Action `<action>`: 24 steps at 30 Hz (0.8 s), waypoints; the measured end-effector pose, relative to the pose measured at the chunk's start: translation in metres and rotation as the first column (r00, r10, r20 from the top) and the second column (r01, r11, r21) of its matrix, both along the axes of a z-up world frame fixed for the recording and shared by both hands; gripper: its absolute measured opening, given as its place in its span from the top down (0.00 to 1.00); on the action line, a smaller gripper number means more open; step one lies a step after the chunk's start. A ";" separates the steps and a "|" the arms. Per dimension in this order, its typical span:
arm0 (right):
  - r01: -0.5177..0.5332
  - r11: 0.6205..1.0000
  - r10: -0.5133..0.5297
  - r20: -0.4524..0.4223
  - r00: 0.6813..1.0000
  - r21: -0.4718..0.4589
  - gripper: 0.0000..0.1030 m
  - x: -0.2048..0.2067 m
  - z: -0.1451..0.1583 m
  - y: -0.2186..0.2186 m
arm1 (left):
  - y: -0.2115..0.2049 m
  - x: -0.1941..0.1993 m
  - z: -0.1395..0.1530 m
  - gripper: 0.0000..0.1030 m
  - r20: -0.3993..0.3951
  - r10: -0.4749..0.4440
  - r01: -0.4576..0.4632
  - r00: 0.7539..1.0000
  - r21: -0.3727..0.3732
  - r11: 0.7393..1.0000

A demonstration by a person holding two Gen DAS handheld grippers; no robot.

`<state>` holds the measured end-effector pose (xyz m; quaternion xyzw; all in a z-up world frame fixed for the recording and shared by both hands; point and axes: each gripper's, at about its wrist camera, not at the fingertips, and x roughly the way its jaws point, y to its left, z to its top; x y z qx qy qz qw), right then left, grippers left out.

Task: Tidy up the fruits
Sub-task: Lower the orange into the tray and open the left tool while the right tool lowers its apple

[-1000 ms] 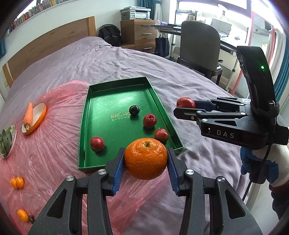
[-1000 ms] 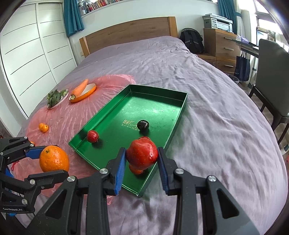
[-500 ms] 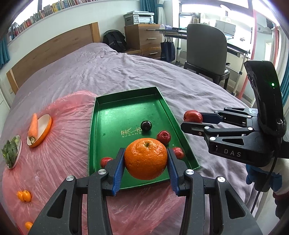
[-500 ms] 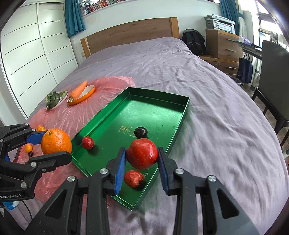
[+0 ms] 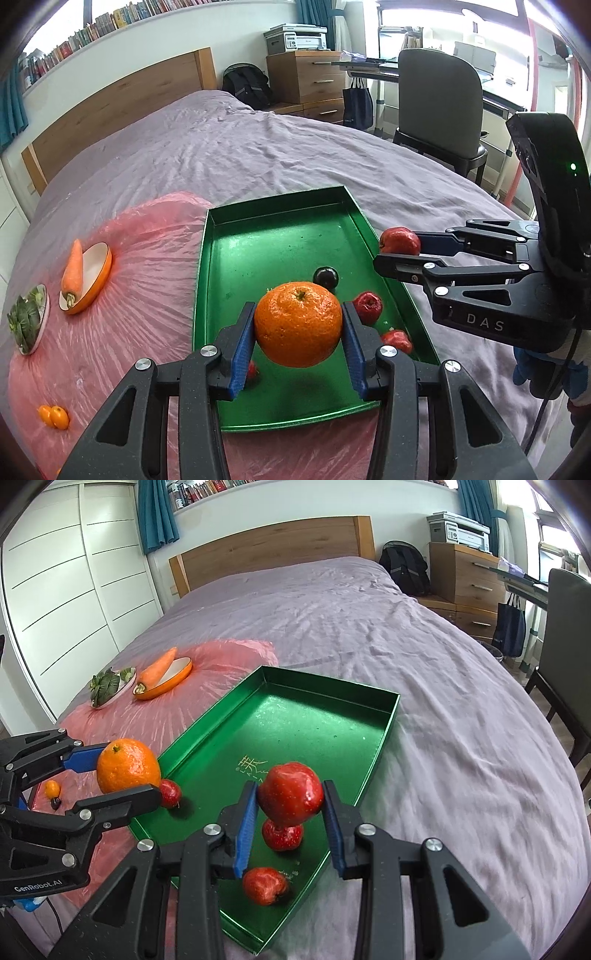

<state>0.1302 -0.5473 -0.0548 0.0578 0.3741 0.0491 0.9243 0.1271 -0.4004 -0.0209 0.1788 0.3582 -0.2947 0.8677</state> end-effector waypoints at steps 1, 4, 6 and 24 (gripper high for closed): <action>-0.001 1.000 0.001 0.000 1.000 -0.003 0.40 0.004 0.000 0.000 | -0.001 0.003 -0.001 0.62 0.010 0.004 -0.004 1.000 0.002 1.000; -0.007 1.000 0.007 -0.002 1.000 -0.020 0.40 0.018 -0.002 0.001 | -0.002 0.019 -0.004 0.62 0.037 0.024 -0.024 0.999 -0.007 1.000; -0.004 1.000 0.003 -0.008 1.000 -0.029 0.40 0.027 -0.005 0.001 | -0.002 0.034 -0.007 0.62 0.045 0.054 -0.054 0.998 -0.013 0.998; 0.011 0.991 -0.025 -0.094 0.995 -0.137 0.40 0.088 -0.059 -0.008 | -0.014 0.098 -0.049 0.62 0.096 -0.060 0.056 0.994 0.044 0.997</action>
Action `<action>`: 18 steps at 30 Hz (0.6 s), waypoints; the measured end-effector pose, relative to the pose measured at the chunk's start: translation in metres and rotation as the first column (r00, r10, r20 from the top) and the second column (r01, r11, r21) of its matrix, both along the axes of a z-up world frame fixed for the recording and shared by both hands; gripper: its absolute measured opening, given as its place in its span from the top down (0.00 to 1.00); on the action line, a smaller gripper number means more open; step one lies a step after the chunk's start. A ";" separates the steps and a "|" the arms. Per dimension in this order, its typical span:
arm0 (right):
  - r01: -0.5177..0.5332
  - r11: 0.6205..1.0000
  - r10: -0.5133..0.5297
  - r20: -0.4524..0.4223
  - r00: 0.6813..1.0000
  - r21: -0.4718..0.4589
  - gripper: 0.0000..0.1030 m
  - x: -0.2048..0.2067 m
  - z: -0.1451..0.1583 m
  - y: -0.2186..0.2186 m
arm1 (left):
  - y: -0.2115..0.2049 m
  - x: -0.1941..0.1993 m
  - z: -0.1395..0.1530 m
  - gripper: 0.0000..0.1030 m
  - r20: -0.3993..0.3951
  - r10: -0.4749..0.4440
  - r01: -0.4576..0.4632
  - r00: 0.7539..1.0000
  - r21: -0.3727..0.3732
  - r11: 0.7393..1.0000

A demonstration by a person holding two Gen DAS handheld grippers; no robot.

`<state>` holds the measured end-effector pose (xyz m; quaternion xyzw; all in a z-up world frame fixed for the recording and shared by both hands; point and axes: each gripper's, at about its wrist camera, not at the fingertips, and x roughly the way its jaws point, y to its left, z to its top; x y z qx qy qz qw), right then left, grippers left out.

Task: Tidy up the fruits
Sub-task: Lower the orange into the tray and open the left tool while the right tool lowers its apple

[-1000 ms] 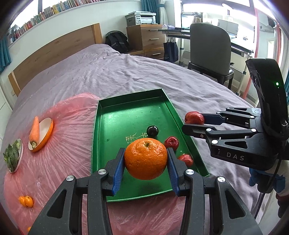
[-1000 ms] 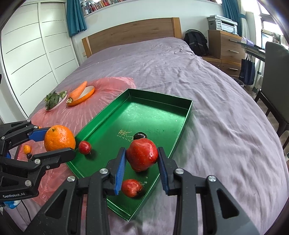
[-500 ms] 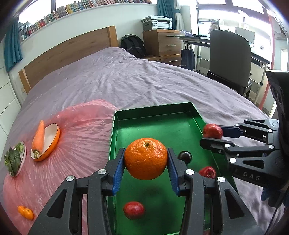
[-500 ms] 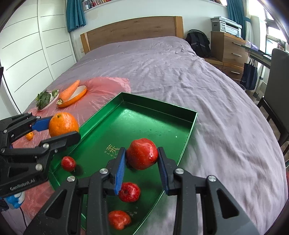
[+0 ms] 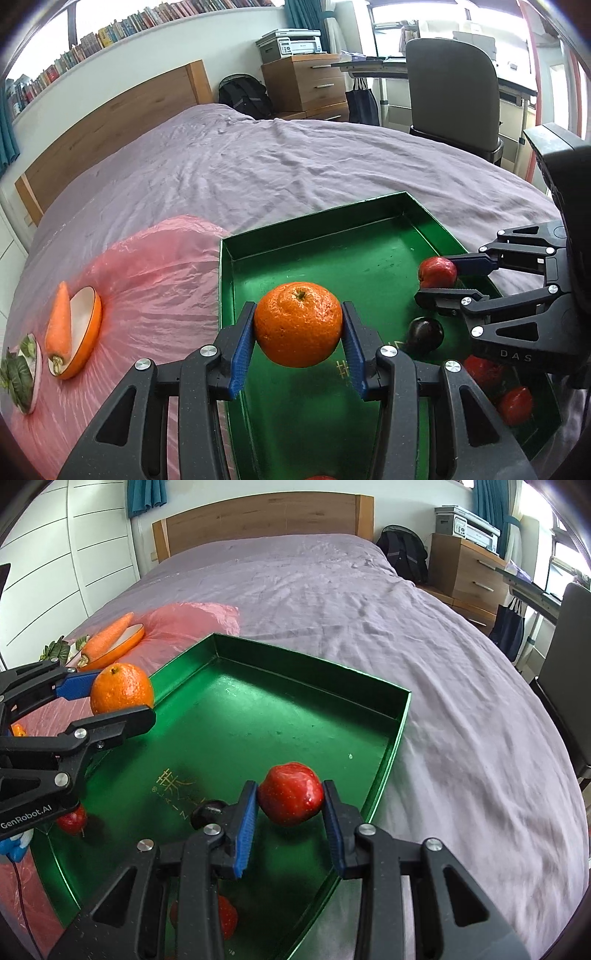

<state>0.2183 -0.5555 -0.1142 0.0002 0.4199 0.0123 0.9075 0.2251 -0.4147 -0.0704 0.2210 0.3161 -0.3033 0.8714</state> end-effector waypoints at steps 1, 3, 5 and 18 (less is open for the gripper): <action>-0.002 1.000 0.002 -0.003 1.000 -0.002 0.39 0.002 -0.002 0.000 | 0.001 0.002 -0.001 0.62 -0.004 -0.006 0.006 1.000 0.001 1.000; -0.007 1.000 0.007 0.003 1.000 -0.015 0.39 0.004 -0.003 0.001 | 0.003 0.004 -0.002 0.62 -0.028 -0.018 0.018 0.999 -0.013 1.000; -0.014 1.000 0.015 0.006 1.000 -0.019 0.39 0.008 -0.004 0.003 | 0.004 0.004 -0.003 0.62 -0.034 -0.029 0.028 0.999 -0.021 0.999; -0.080 0.994 0.081 0.022 0.996 -0.071 0.39 0.014 -0.012 0.016 | 0.014 0.001 -0.025 0.62 -0.132 0.004 -0.008 0.991 -0.033 0.999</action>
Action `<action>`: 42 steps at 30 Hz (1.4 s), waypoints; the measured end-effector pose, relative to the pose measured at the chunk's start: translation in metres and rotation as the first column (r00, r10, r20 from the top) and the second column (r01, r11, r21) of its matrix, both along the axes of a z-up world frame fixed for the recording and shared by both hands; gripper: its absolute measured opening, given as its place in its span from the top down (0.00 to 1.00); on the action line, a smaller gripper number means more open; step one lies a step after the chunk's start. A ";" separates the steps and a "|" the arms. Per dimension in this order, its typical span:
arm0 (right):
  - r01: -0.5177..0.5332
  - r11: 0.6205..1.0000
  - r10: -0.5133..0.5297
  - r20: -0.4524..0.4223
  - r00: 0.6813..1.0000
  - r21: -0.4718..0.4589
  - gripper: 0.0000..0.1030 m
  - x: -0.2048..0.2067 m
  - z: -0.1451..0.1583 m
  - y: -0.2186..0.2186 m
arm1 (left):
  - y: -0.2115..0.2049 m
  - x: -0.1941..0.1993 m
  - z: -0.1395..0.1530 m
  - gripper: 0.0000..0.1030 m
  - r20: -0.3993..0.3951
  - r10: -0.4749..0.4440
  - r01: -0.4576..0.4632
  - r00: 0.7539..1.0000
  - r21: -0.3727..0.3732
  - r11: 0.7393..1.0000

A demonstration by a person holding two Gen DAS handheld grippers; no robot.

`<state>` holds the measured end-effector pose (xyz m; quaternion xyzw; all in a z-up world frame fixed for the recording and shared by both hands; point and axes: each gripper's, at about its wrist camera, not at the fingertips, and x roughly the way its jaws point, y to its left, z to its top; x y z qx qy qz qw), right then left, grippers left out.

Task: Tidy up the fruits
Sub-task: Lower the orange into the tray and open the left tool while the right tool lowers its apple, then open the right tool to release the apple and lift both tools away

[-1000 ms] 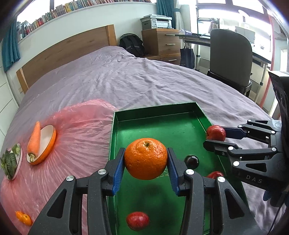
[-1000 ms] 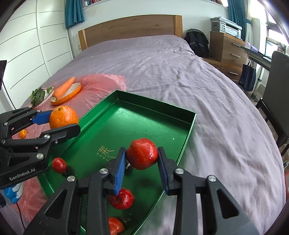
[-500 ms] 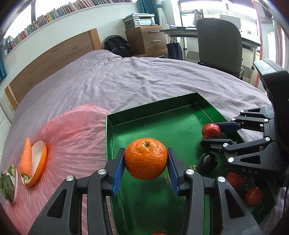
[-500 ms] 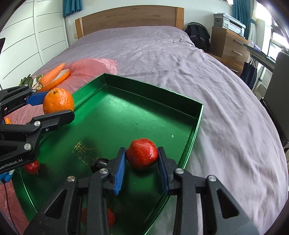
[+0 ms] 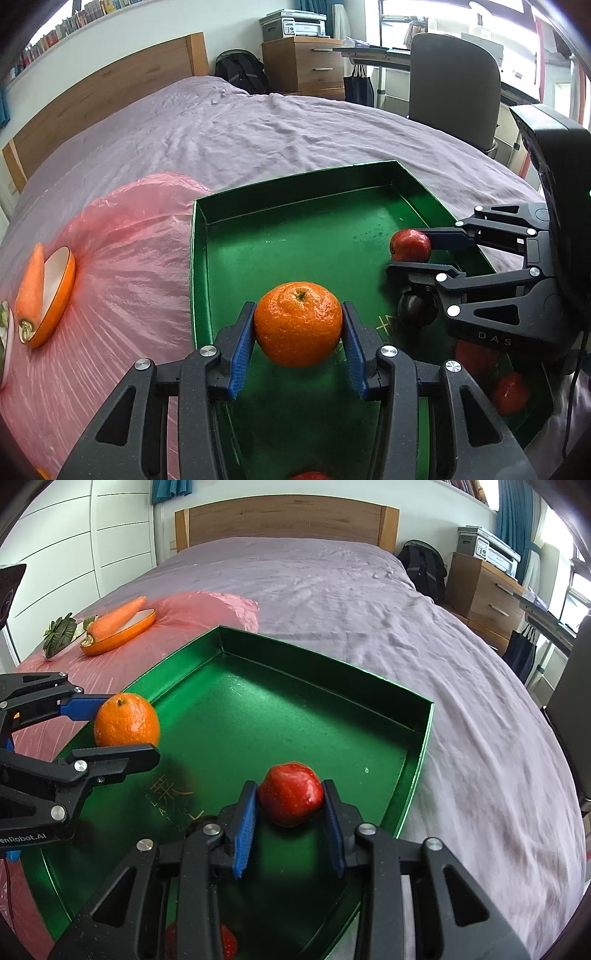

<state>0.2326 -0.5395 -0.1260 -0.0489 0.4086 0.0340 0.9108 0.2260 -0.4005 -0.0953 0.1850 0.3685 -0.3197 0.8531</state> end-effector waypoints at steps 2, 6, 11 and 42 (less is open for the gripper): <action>-0.011 1.000 0.011 -0.001 1.000 -0.002 0.39 0.001 -0.001 0.001 | -0.001 -0.003 -0.001 0.62 0.004 0.000 0.000 1.000 0.011 1.000; -0.030 1.000 0.030 -0.003 1.000 -0.009 0.39 0.003 -0.002 0.003 | -0.003 -0.006 -0.004 0.62 -0.003 0.008 -0.008 1.000 0.032 0.999; -0.052 0.999 0.052 -0.005 0.999 -0.013 0.39 0.004 -0.004 0.003 | -0.006 -0.009 -0.007 0.62 -0.021 0.019 -0.018 1.000 0.064 0.998; -0.122 0.989 0.116 -0.079 0.990 -0.082 0.00 0.006 0.012 0.013 | -0.004 -0.012 -0.002 0.46 -0.056 0.129 -0.120 0.990 0.134 0.984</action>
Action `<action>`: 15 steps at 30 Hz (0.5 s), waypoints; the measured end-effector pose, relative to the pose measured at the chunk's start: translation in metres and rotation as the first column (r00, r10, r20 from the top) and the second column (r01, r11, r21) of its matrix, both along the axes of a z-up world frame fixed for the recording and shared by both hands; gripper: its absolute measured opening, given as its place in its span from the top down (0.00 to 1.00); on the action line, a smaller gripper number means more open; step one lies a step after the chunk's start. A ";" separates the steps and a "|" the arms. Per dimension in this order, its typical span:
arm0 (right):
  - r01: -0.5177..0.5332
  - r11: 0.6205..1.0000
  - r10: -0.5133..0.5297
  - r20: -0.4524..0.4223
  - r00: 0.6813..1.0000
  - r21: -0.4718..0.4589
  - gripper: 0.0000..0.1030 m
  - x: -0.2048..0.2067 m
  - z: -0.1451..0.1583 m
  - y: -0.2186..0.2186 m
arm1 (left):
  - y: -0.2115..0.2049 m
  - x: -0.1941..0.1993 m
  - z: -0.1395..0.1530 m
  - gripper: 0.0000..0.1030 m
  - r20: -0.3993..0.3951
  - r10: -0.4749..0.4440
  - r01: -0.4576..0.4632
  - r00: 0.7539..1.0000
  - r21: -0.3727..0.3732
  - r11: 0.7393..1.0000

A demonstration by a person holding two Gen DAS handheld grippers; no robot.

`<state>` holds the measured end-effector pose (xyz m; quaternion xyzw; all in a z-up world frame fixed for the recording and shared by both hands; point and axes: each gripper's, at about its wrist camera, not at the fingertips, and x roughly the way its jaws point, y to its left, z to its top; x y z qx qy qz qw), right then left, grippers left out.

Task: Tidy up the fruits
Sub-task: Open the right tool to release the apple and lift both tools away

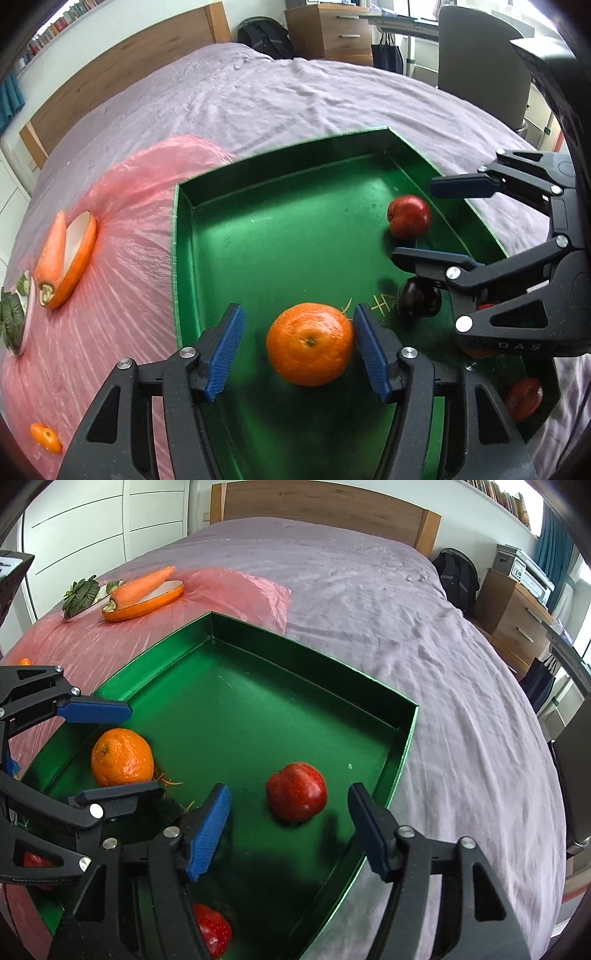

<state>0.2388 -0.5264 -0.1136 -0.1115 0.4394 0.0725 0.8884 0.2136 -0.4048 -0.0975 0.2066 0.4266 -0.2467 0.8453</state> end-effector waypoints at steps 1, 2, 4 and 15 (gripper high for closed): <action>0.003 1.000 -0.003 0.005 1.000 -0.011 0.00 -0.004 0.004 0.001 | 0.004 -0.002 0.005 0.46 0.001 0.008 -0.008 1.000 -0.012 1.000; 0.007 1.000 -0.006 0.012 1.000 -0.015 0.00 -0.008 0.009 0.000 | 0.007 -0.004 0.010 0.46 0.001 0.016 -0.016 1.000 -0.023 1.000; 0.024 1.000 -0.023 0.028 0.999 -0.016 0.00 -0.017 0.021 -0.002 | 0.014 -0.012 0.022 0.45 0.018 0.025 -0.024 1.000 -0.033 0.999; 0.115 0.993 -0.116 0.078 0.990 0.014 0.00 -0.090 0.073 0.000 | 0.047 -0.082 0.074 0.45 0.124 0.051 -0.044 0.991 -0.055 0.998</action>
